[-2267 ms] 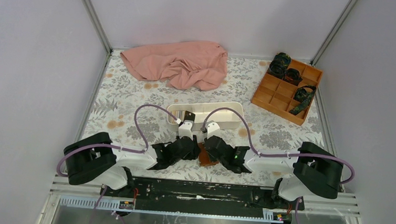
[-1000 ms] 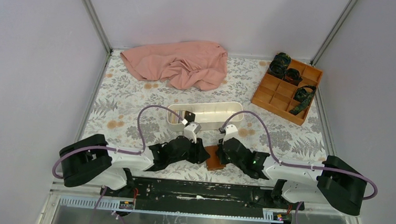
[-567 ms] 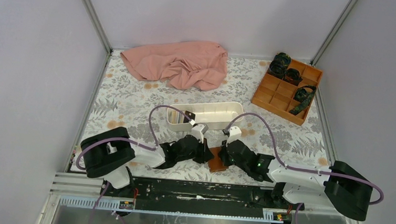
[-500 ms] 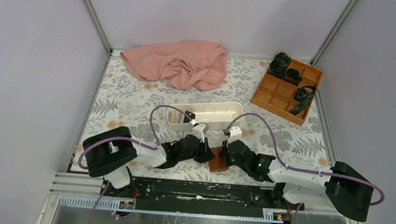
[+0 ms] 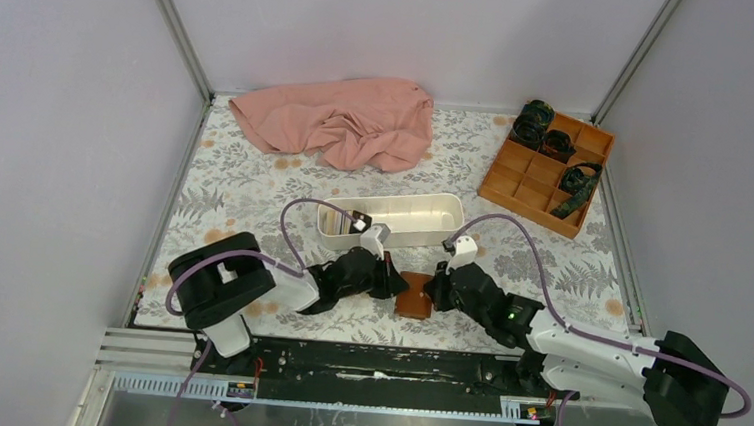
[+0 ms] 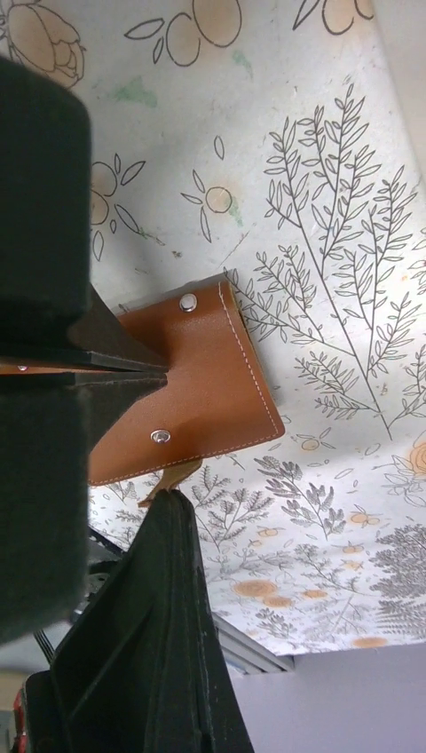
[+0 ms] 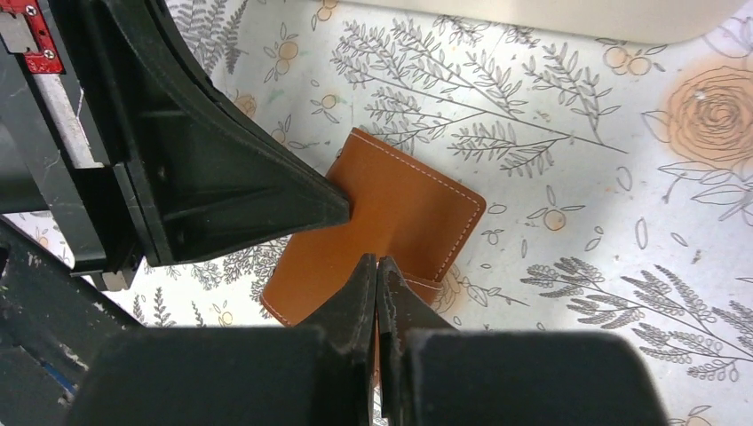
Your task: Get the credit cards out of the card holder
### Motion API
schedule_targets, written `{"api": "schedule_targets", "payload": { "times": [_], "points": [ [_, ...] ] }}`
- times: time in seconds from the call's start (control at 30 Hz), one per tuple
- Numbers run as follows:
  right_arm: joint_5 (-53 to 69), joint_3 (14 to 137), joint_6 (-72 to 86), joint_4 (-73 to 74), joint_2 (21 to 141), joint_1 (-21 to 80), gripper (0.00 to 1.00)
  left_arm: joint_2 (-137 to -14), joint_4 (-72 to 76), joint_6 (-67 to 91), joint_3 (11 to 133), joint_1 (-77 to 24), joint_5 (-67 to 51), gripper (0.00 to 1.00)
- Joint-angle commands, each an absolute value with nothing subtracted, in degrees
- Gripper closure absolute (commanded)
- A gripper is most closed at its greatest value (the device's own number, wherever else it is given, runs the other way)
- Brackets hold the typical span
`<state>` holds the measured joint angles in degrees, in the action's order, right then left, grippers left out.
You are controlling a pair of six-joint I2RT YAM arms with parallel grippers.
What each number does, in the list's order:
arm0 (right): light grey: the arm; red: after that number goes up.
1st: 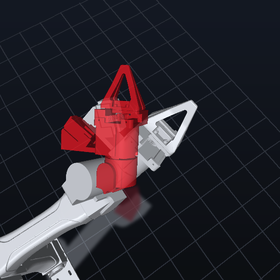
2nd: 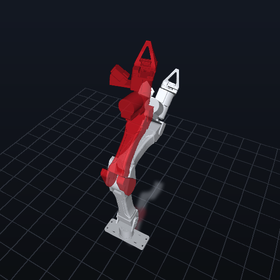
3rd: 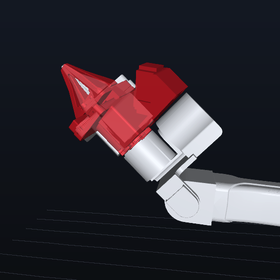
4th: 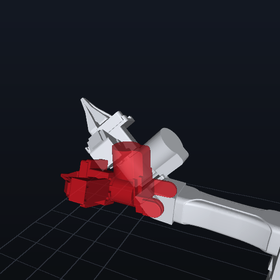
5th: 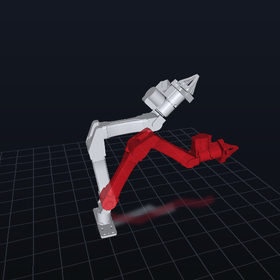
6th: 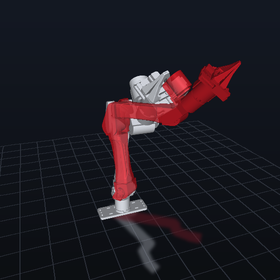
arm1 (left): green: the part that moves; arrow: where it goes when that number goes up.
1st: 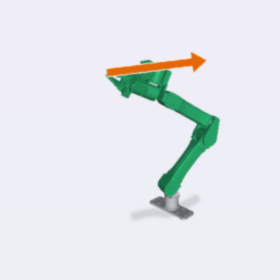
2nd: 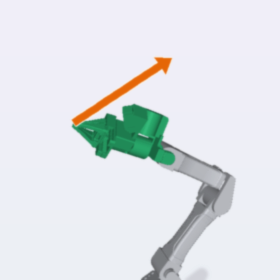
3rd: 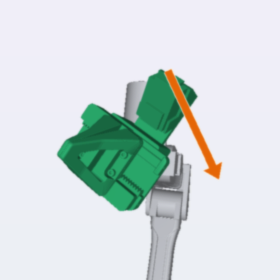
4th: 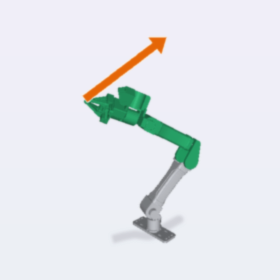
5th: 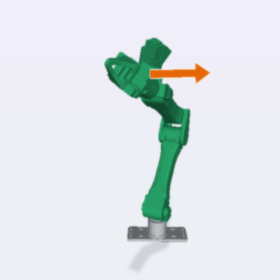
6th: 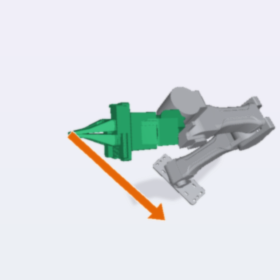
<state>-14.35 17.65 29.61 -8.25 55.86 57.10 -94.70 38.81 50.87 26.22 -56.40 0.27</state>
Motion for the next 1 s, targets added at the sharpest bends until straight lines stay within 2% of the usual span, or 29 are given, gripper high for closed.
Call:
{"api": "schedule_targets", "payload": {
  "times": [0.0,0.17,0.63,0.67,0.8,0.87,0.97],
  "points": [
    [-11.63,17.09,29.14,-8.52,52.54,54.68,1.0,-98.98,37.47,51.52,23.01,-54.57,0.44,1.0],
    [-14.2,17.32,28.79,-4.12,50.94,54.26,1.0,-99.29,39.42,52.03,22.2,-54.45,-0.6,1.0],
    [-25.59,15.22,34.72,7.11,43.77,54.15,1.0,-90.73,35.08,50.29,21.49,-54.33,0.54,1.0],
    [-25.39,15.19,34.77,7.04,43.96,54.14,0.97,-90.5,35.07,50.27,21.45,-54.34,0.49,1.0],
    [-23.82,16.23,32.58,6.14,46.47,54.15,0.57,-90.26,35.21,50.27,21.38,-54.35,0.36,1.0],
    [-23.74,17.73,31.76,7.14,47.99,54.18,0.5,-90.41,35.72,50.4,21.23,-54.4,0.26,1.0],
    [-23.65,19.48,30.6,7.65,48.59,54.15,0.49,-90.78,36.31,50.58,20.85,-54.41,0.24,1.0]
  ]
}}
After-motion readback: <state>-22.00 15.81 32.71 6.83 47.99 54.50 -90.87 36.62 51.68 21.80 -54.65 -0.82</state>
